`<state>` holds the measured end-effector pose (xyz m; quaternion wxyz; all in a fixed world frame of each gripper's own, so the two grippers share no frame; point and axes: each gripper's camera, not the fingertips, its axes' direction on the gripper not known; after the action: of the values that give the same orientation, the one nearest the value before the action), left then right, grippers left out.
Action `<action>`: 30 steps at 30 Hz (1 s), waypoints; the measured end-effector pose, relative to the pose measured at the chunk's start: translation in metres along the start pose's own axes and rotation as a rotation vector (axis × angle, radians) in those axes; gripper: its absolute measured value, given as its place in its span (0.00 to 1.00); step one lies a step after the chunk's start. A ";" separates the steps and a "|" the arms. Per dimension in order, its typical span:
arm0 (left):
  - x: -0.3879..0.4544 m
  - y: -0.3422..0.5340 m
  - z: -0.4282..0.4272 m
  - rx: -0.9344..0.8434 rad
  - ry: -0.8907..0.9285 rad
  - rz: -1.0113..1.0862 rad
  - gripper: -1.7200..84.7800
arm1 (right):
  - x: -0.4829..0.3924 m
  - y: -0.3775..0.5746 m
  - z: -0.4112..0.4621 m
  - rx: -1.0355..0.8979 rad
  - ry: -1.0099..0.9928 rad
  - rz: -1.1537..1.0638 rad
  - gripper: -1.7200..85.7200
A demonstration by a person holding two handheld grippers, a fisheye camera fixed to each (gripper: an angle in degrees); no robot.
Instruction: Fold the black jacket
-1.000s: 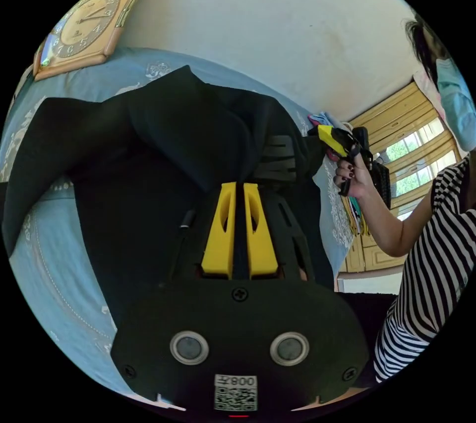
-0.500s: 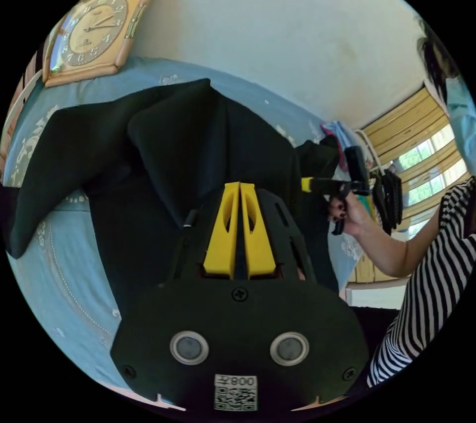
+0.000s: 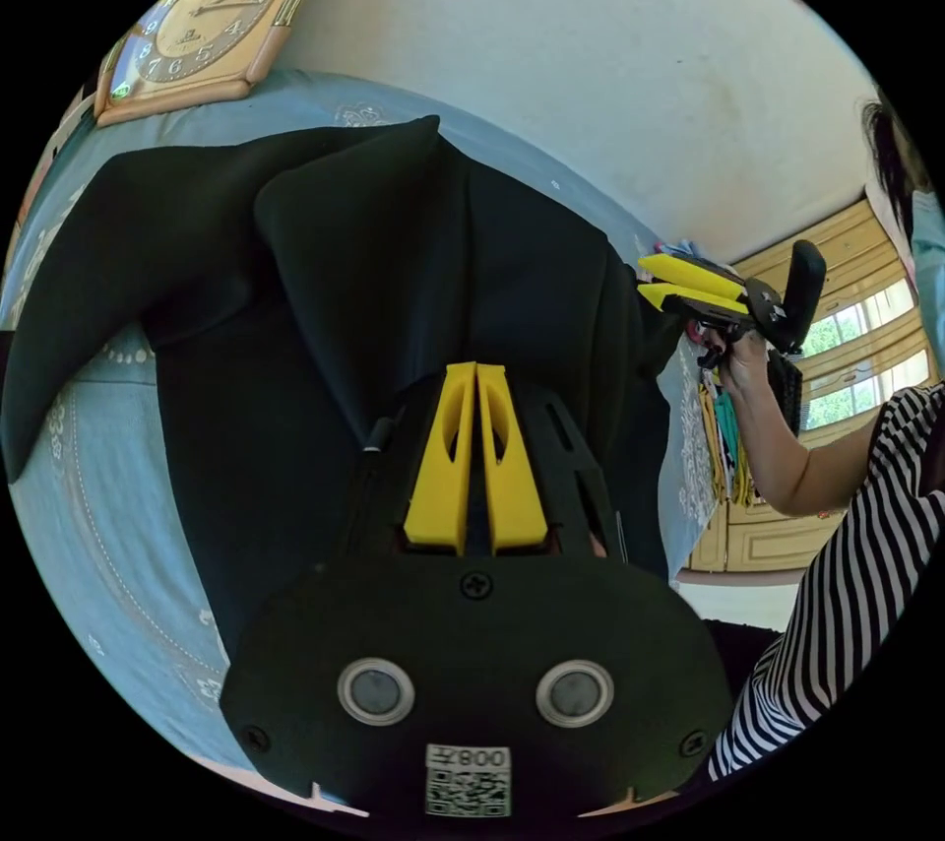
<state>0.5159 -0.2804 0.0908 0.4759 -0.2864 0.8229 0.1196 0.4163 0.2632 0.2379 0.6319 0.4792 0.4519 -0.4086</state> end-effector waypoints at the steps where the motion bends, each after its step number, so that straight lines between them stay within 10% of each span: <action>1: -0.001 0.000 0.000 0.001 0.001 -0.001 0.02 | -0.005 -0.003 -0.002 0.002 0.005 -0.021 0.15; 11: -0.014 0.006 -0.007 0.007 0.010 -0.023 0.02 | -0.044 -0.042 0.043 -0.211 0.304 -0.313 0.03; 21: -0.014 0.002 -0.012 0.032 0.021 0.007 0.02 | 0.119 -0.021 0.027 -0.073 -0.442 0.536 0.03; 30: -0.009 0.004 0.004 -0.072 -0.069 0.059 0.02 | 0.074 -0.039 -0.011 -0.004 -0.218 0.405 0.12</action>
<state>0.5203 -0.2723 0.0957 0.4898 -0.2749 0.8091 0.1730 0.3963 0.2601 0.1561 0.7471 0.5118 0.2764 -0.3217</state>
